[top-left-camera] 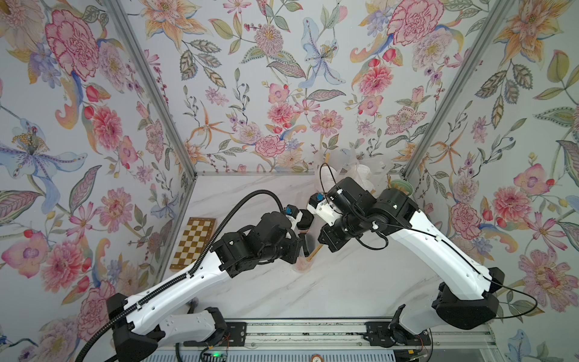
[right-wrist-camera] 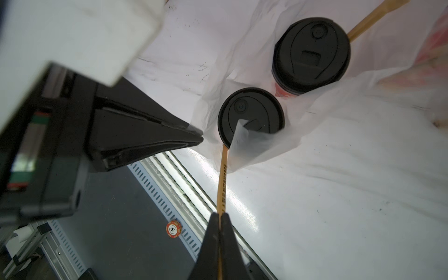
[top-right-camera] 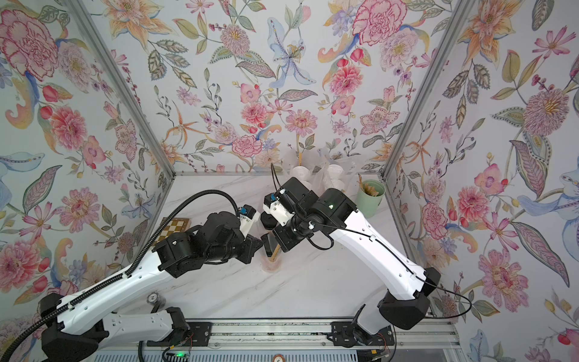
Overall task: Pack milk tea into plastic carrier bags
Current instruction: Place the straw in the plastic carrier bag.
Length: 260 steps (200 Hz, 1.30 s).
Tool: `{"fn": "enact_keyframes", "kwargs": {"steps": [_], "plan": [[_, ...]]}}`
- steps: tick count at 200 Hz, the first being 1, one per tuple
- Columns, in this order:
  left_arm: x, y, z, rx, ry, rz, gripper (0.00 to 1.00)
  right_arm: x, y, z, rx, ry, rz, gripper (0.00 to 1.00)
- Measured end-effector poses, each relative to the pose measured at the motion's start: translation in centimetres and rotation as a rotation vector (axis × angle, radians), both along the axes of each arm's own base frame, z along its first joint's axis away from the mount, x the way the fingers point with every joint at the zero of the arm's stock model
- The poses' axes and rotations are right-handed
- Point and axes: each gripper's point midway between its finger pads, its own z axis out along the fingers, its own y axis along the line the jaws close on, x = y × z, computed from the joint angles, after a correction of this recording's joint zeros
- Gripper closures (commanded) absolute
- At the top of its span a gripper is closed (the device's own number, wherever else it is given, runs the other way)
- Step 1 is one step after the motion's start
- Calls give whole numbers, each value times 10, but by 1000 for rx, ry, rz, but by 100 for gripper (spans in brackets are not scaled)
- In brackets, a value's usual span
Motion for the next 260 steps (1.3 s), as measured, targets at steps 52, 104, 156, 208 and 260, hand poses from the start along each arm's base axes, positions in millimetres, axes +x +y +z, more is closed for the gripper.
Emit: {"fn": "enact_keyframes", "kwargs": {"steps": [52,104,156,208,260], "plan": [[1,14,-12,1,29,82,100,-1,19,-29,-98,20,-26,100],[1,12,-11,-34,30,95,100,8,31,-53,-105,15,-75,100],[4,7,-4,-64,12,95,100,9,41,-94,-113,36,-94,98],[5,7,-3,-70,7,96,98,9,43,-108,-116,49,-112,78],[10,11,1,-68,-18,124,60,10,34,-82,-42,35,-141,61]]}}
